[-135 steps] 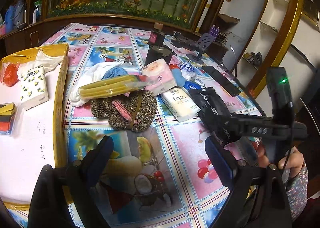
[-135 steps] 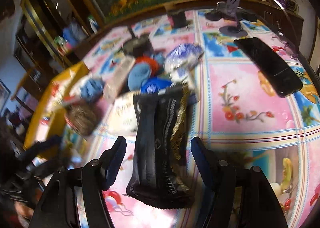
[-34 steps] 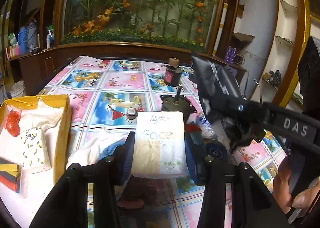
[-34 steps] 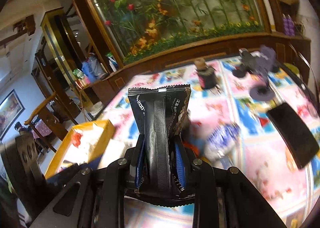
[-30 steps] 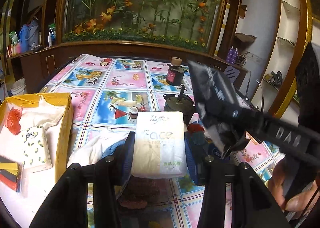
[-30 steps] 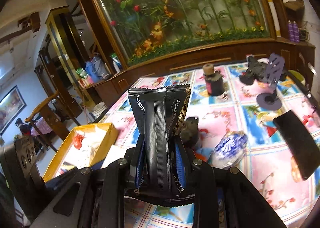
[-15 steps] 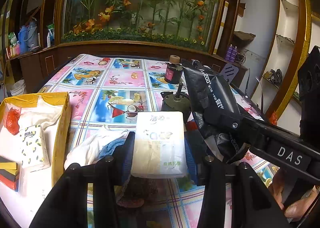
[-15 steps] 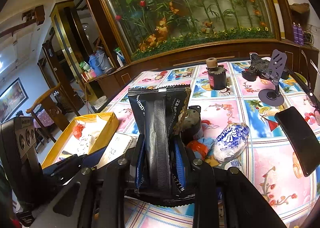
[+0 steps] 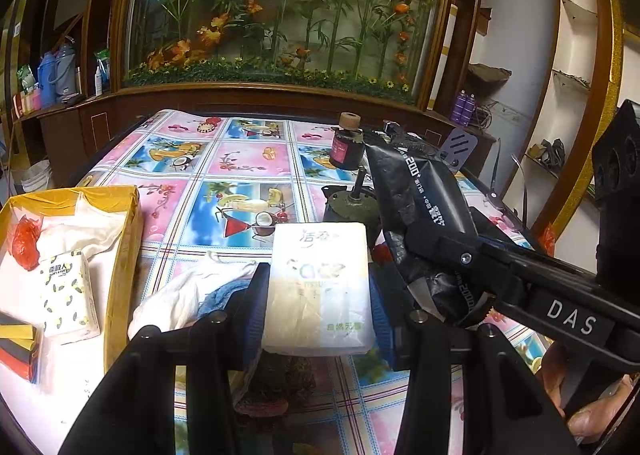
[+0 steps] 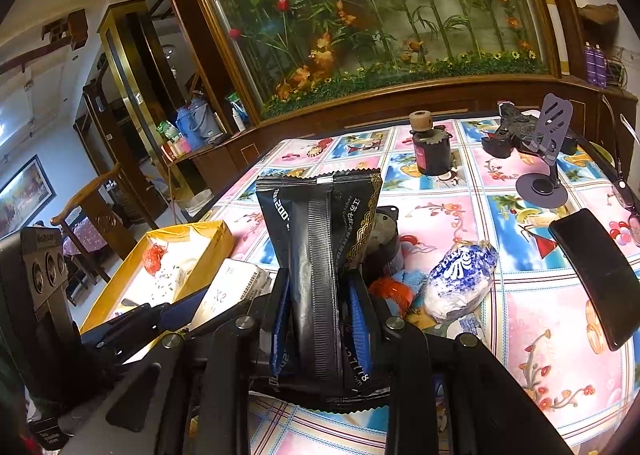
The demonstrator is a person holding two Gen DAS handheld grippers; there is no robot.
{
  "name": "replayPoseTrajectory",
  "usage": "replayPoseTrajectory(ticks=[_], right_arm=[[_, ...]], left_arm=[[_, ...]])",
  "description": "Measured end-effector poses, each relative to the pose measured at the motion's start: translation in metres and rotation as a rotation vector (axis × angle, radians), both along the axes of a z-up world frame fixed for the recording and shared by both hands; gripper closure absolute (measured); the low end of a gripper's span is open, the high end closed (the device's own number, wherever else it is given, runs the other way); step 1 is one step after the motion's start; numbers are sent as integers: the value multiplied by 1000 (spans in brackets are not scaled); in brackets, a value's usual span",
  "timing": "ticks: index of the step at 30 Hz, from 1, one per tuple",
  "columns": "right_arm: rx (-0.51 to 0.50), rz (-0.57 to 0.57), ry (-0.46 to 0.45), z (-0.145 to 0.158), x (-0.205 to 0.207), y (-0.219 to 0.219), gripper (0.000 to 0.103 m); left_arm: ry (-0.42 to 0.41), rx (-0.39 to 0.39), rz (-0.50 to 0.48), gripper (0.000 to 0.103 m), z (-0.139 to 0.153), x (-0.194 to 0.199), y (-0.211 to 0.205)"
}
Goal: Organize soft objects
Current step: 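Lift the Face tissue pack with the left tool while the right tool holds the black bag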
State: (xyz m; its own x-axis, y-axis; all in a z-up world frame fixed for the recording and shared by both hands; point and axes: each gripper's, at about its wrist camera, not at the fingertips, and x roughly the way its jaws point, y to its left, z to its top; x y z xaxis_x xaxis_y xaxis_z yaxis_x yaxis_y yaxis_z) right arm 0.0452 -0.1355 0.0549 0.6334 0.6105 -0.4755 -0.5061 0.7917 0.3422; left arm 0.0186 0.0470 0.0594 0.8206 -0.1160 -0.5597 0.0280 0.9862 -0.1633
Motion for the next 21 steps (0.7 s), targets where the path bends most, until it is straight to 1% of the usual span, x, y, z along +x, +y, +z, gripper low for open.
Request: replayPoseTrajectory(ticks=[21], right_arm=[[-6, 2, 11, -3, 1, 2, 74]], left_arm=[[-4, -2, 2, 58, 1, -1, -1]])
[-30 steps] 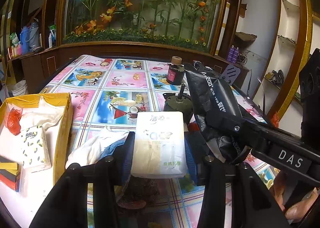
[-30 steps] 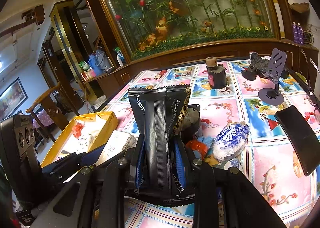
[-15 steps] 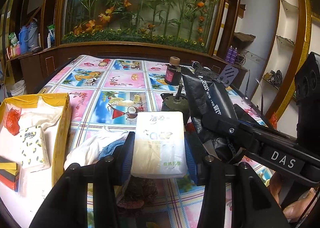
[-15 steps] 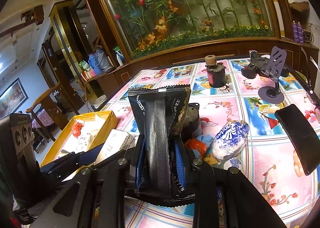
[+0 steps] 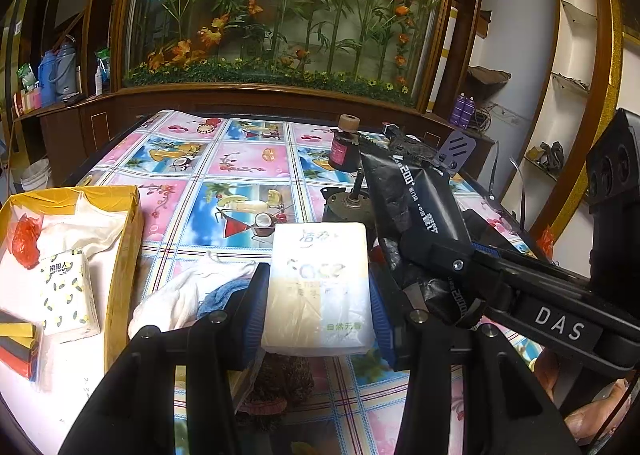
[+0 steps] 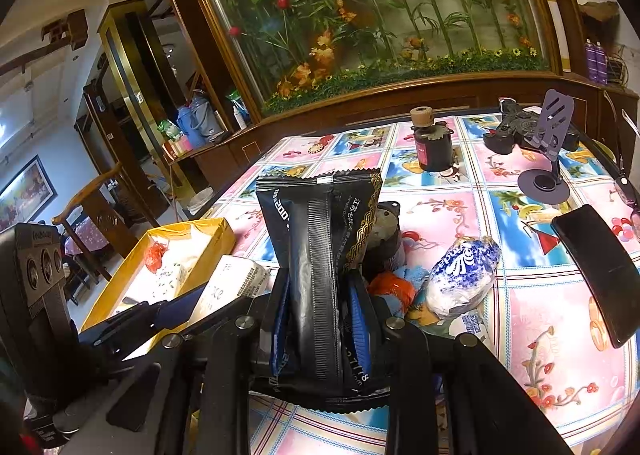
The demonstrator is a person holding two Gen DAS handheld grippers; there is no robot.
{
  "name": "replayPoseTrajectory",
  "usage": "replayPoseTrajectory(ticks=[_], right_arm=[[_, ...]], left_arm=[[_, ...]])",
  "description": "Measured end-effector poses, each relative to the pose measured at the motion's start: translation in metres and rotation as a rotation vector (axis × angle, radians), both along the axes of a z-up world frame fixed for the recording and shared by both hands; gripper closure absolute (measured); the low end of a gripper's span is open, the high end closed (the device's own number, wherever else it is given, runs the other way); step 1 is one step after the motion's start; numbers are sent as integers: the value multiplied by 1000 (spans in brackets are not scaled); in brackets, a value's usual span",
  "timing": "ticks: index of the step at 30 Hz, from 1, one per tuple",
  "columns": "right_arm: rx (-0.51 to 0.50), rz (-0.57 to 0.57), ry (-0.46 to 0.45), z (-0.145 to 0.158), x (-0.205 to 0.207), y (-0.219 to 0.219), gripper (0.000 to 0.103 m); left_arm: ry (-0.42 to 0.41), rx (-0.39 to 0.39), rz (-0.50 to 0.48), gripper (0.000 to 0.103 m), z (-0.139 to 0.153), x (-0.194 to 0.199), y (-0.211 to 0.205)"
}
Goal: Organize soft objects
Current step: 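Lift the Face tissue pack with the left tool while the right tool holds the black bag, then carry both items over the box and open both tools to drop them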
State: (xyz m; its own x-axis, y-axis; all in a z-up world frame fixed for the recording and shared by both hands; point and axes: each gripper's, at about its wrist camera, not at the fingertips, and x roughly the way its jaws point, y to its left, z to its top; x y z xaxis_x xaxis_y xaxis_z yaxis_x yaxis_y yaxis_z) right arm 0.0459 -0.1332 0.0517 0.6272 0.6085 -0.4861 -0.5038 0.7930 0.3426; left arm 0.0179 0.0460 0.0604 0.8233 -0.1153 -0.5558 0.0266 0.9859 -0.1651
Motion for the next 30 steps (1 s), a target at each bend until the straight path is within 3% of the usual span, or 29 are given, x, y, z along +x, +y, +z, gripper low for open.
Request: replayPoseTrajectory(ticks=[19, 24, 30], right_arm=[[41, -23, -27, 7, -3, -11, 74], [45, -61, -55, 13, -4, -13, 74], [106, -97, -21, 20, -3, -9, 73]], left_arm=[[-14, 17, 17, 58, 3, -4, -2], [-20, -19, 41, 58, 8, -13, 7], [-17, -45, 67, 58, 20, -38, 31]])
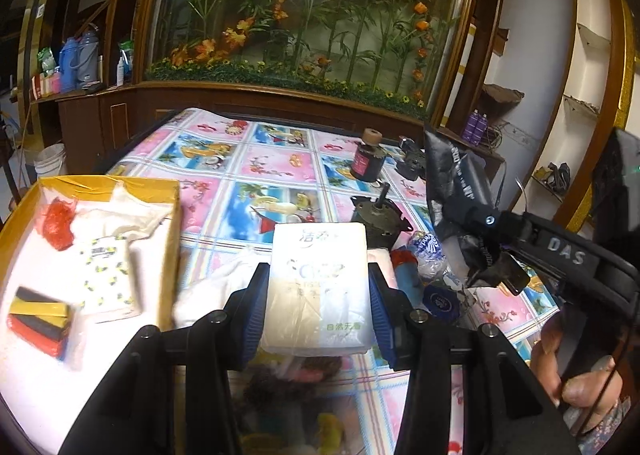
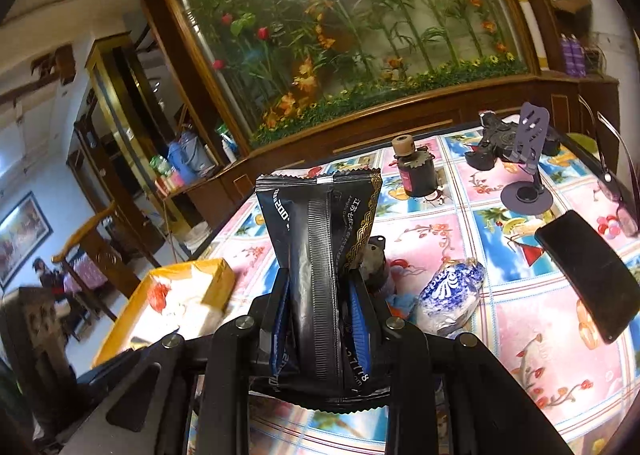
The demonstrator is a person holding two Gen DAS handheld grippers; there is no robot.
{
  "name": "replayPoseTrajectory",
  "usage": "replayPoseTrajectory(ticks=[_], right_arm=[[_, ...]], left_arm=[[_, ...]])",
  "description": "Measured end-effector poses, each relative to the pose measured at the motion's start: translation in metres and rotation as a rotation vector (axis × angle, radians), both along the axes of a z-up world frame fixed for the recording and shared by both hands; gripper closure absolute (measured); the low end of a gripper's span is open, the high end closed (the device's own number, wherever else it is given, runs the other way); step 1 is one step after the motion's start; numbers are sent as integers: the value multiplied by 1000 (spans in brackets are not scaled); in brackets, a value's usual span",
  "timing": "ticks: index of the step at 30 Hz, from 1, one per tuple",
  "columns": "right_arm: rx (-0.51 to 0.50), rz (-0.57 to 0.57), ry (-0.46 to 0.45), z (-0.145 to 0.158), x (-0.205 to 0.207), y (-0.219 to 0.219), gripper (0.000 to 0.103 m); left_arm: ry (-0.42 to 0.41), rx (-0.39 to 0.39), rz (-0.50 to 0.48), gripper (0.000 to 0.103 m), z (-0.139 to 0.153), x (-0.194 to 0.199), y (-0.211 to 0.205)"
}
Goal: Organize soft objects
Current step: 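Carry both items over the box and open both tools to drop them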
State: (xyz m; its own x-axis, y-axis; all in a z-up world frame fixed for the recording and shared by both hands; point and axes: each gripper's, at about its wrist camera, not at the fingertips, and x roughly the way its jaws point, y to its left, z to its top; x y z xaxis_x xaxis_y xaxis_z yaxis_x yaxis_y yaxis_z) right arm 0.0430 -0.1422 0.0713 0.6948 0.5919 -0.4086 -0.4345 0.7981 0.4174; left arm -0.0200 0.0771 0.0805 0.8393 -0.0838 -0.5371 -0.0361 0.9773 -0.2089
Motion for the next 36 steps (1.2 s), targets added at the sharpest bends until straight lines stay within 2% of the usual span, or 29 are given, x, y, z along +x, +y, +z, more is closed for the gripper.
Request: replayPoseTrajectory(ticks=[6, 11, 13, 21, 26, 30, 36], right_arm=[[-20, 75, -11, 5, -14, 53, 73], [-30, 165, 14, 2, -24, 97, 73], [-43, 206, 21, 0, -29, 118, 73], [-84, 346, 107, -15, -36, 199, 73], [-171, 362, 155, -30, -30, 248, 73], [-229, 362, 209, -47, -22, 265, 73], [-265, 375, 160, -52, -24, 269, 71]], left_arm=[[-12, -33, 23, 58, 22, -33, 41], [14, -71, 95, 58, 29, -52, 96], [21, -55, 141, 58, 31, -55, 116], [167, -79, 238, 58, 8, -35, 197], [237, -82, 265, 58, -6, -17, 221], [266, -82, 284, 58, -16, -10, 231], [245, -81, 281, 57, -13, -17, 228]])
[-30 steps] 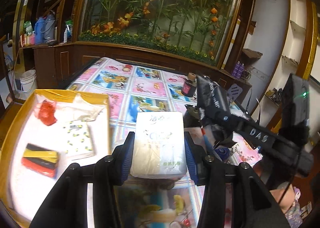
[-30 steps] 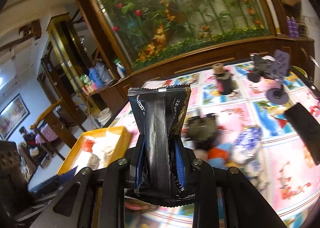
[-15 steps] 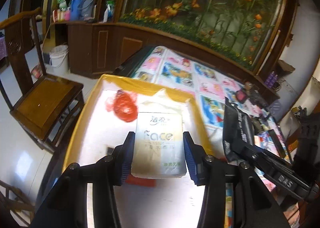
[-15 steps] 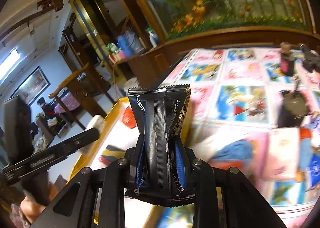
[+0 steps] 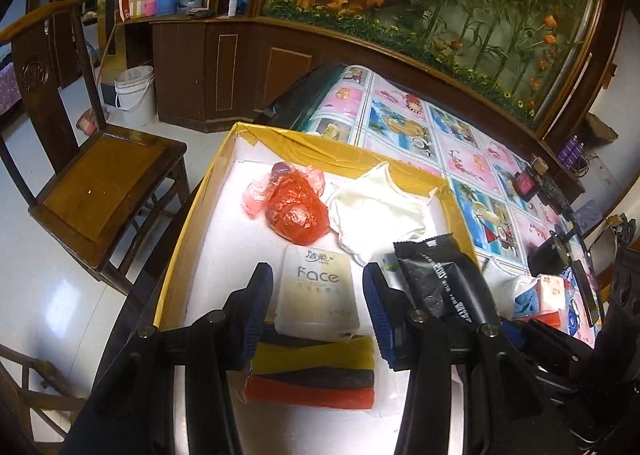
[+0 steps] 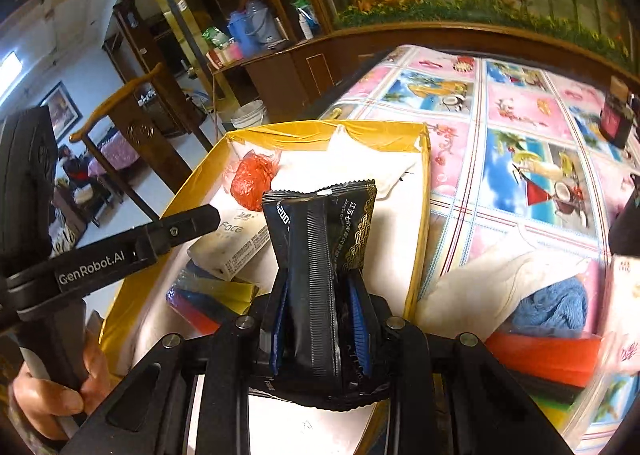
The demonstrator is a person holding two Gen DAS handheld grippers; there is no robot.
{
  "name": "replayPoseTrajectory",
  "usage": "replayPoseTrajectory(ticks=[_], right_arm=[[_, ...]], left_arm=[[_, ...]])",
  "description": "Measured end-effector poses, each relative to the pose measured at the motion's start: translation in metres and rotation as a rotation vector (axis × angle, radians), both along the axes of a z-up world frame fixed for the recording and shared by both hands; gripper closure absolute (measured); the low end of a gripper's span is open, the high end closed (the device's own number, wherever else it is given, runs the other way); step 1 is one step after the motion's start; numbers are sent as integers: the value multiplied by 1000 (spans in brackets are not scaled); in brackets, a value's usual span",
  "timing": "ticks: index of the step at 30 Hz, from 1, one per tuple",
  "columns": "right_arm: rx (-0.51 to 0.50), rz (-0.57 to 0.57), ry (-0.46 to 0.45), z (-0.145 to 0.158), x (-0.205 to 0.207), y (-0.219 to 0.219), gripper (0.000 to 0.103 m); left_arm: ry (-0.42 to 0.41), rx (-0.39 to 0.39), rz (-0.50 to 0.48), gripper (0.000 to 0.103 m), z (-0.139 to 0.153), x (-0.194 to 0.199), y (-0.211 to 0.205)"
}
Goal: Organize soft objects
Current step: 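Carry both items over the box and open both tools to drop them, then return to the pile and grasp the white cloth with the left tool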
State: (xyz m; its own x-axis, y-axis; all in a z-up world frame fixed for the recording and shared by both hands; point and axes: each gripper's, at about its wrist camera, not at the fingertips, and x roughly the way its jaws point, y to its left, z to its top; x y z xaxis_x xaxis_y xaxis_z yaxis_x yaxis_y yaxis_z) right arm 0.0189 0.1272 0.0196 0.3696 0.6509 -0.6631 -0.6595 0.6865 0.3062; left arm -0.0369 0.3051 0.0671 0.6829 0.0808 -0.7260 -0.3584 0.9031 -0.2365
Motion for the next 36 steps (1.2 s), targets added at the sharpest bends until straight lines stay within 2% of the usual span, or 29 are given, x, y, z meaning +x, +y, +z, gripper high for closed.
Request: replayPoseTrajectory(ticks=[1, 3, 5, 13, 18, 22, 28, 33, 36], right_arm=[[8, 10, 6, -1, 0, -1, 71], [18, 25, 27, -1, 2, -4, 60], [33, 23, 28, 2, 3, -9, 51], [140, -7, -16, 26, 4, -57, 51], [185, -100, 14, 27, 28, -116, 51], [235, -173, 19, 31, 41, -166, 51], [286, -245, 39, 29, 53, -225, 51], [310, -258, 39, 32, 55, -246, 51], [323, -253, 38, 33, 52, -251, 51]], left_arm=[[-8, -8, -6, 56, 1, -1, -1], [-20, -15, -16, 48, 5, -5, -5], [-29, -12, -13, 45, 8, -8, -10], [-67, -26, -71, 43, 19, -22, -44], [-61, -32, -163, 35, 22, -13, -88], [-38, -29, -235, 34, 22, 6, -125], [33, -88, -336, 34, 12, 55, -168], [144, -86, -307, 34, -6, 104, -179], [244, -73, -284, 34, -25, 123, -182]])
